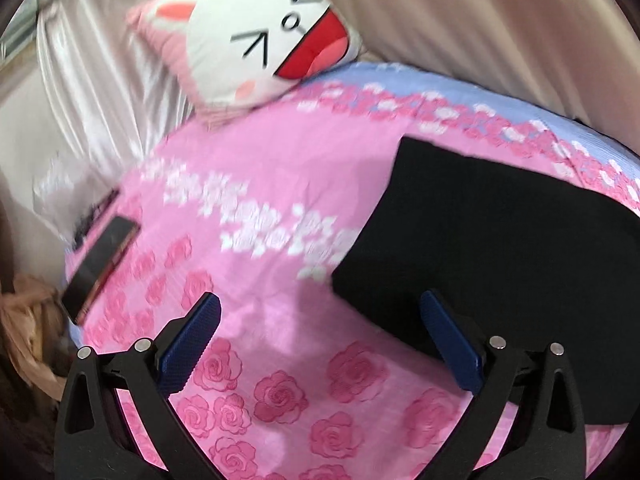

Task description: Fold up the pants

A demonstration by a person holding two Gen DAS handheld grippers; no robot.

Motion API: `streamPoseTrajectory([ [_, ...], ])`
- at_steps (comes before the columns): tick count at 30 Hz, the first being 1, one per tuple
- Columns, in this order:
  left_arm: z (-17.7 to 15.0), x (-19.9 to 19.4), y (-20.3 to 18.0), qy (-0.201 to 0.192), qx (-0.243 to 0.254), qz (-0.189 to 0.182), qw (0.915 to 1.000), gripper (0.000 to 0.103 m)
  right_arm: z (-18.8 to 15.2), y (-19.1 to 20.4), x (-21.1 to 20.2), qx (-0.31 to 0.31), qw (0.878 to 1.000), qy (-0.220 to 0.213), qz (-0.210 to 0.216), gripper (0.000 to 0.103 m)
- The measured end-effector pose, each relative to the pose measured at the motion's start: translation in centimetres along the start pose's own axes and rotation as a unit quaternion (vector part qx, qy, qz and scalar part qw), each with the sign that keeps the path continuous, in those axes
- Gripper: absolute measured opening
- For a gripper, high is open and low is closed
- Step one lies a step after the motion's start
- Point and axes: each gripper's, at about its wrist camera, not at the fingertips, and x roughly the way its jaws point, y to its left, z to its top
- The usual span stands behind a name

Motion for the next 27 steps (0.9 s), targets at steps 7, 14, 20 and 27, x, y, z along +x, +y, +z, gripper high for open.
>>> streamPoseTrajectory([
  [7,1.7,3.3,-0.7,0.005,-0.004,-0.036,0.9993,0.059,-0.2,9.1,1.6,-0.056,0.997,0.018,0.057,0.054],
  [14,2.2,1.1,-0.6,-0.043,0.005,0.048,0.9979,0.077,-0.8,4.2,0.2,-0.023,1.0,0.012,-0.009,0.066],
  [20,1.6,-6.9,-3.2,-0.127,0.017,0.059,0.99,0.096,-3.8,-11.1,-2.8,0.113,0.985,0.01,-0.132,0.074],
  [27,0.1,-9.7,-13.2,-0.11,0.081,-0.041,0.9897,0.097,-6.6,-21.6,-0.7,0.23,0.97,0.04,-0.072,0.074],
])
